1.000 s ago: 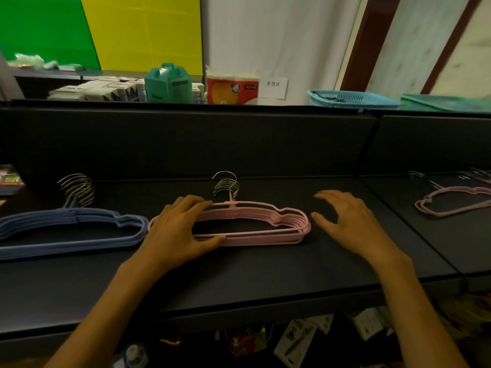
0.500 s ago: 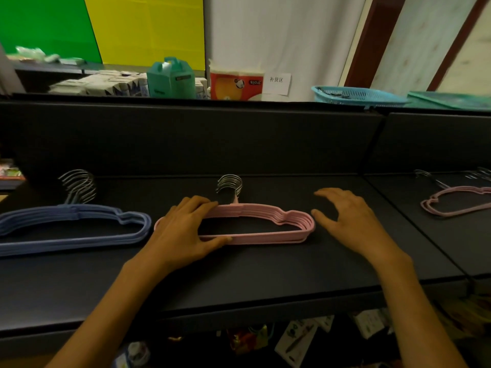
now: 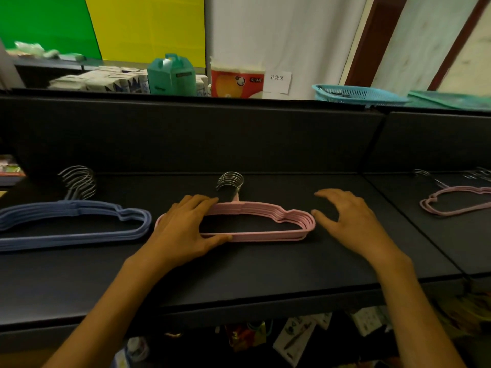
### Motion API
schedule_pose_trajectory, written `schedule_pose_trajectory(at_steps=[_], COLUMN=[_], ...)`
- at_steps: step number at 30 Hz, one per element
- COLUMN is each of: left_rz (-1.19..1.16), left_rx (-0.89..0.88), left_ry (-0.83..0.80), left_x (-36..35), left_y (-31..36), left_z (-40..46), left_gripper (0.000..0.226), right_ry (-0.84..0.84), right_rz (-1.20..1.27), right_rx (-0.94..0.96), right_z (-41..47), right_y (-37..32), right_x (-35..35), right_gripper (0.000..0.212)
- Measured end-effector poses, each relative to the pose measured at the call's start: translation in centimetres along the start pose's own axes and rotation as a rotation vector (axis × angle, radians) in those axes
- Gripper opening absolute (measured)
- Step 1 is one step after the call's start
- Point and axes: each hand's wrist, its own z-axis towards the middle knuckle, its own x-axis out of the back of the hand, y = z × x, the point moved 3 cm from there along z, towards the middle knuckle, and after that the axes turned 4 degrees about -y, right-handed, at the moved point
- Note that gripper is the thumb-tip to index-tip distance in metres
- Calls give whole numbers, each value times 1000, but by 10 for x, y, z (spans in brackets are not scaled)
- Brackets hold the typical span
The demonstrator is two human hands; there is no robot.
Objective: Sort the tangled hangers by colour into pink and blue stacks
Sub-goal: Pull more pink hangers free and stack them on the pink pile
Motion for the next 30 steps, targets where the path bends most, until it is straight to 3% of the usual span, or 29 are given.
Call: schedule_pose_trajectory(at_steps=[11,18,30], left_rz=[82,139,67], left_rx=[30,-135,-420], left_ry=[-123,-54,-128], left_x=[11,16,-33], left_y=[10,66,199], left_z=[7,27,61], left_gripper=[92,75,74], right_ry=[13,156,182], right_rz=[-3,2,-138], right_rx=[9,-12,-404], right_z=[-11,-45,-161], right_y=[0,-13,83], right_x=[3,22,67], right_gripper=[50,46,48])
